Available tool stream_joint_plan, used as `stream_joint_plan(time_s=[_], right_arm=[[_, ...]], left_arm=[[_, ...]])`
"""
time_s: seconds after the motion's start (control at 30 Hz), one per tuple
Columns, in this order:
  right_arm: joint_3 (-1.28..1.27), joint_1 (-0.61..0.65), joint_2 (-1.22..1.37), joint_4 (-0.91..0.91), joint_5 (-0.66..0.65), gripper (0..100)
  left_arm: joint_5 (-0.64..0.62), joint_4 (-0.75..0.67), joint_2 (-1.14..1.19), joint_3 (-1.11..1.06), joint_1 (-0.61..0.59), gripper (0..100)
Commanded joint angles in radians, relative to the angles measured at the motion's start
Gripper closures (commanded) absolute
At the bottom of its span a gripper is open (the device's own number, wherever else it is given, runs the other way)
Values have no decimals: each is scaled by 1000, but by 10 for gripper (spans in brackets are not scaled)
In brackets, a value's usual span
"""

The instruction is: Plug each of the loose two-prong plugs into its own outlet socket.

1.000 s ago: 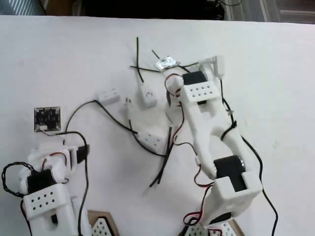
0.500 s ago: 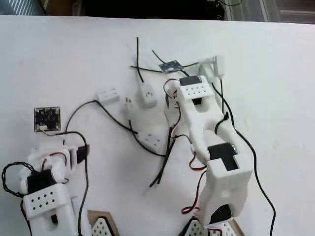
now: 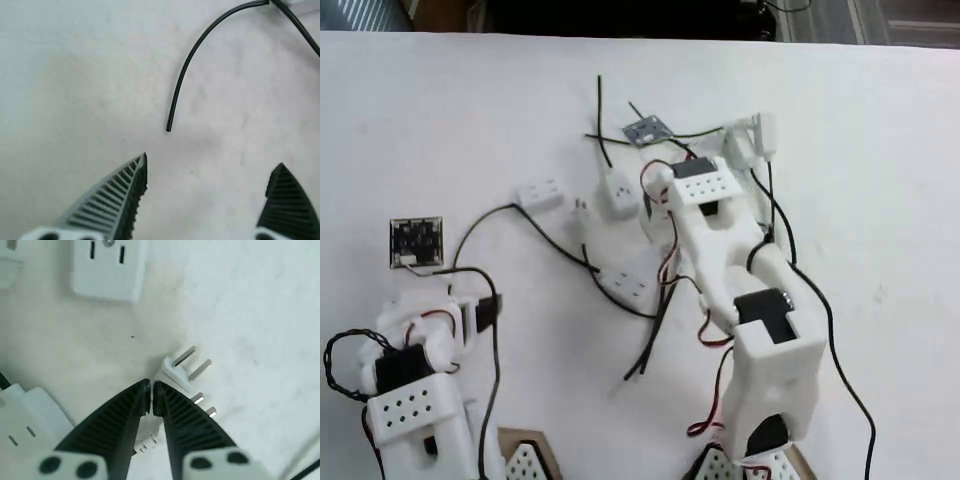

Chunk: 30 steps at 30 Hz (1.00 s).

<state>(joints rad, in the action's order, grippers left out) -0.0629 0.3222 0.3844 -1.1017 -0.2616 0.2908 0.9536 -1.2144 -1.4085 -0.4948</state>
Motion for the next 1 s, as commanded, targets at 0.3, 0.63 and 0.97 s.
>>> stream_joint_plan(time_s=[0.3, 0.63, 0.97], right_arm=[[9, -223, 33, -196, -14, 981], [6, -351, -47, -389, -94, 981], [-97, -352, -420, -547, -365, 981]], left_arm=[[3, -20, -19, 6, -5, 631], [3, -20, -19, 6, -5, 631], [3, -20, -19, 6, -5, 631]])
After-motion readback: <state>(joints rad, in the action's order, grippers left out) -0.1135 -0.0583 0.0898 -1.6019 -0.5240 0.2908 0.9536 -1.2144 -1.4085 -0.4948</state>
